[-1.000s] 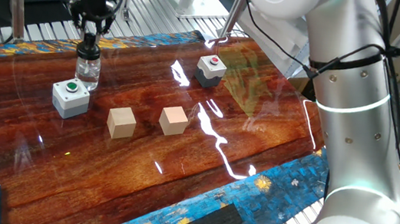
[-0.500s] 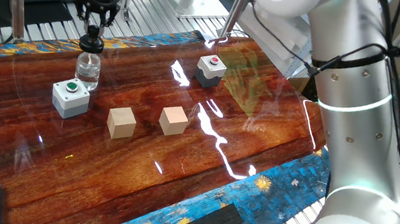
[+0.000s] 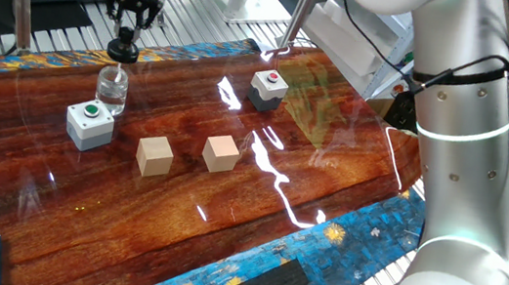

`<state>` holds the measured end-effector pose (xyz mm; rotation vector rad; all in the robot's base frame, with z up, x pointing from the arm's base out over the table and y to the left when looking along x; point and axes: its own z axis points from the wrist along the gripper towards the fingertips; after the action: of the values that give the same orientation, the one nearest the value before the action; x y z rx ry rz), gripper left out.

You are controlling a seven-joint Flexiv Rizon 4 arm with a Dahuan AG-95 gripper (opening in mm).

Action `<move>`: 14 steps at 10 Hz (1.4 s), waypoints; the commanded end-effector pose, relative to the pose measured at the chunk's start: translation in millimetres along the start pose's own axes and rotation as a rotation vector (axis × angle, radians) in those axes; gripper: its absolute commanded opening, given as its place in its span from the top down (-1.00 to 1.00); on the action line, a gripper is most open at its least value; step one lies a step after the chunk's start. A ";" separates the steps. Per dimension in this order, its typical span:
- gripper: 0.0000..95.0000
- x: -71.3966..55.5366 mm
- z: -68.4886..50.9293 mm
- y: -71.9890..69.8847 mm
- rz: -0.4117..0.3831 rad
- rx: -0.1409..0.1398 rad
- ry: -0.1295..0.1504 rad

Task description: Unscrew the lid from the jar

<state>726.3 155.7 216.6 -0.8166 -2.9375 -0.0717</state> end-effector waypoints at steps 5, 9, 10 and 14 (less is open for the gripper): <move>1.00 -14.4 -16.8 -21.9 -0.019 -0.056 0.046; 1.00 -34.1 -13.3 -42.1 -0.096 -0.045 0.045; 1.00 -36.6 -11.7 -44.4 -0.108 -0.041 0.054; 1.00 -46.8 12.9 -65.7 -0.181 -0.038 0.059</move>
<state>735.0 79.4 201.9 -0.5443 -2.9287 -0.1662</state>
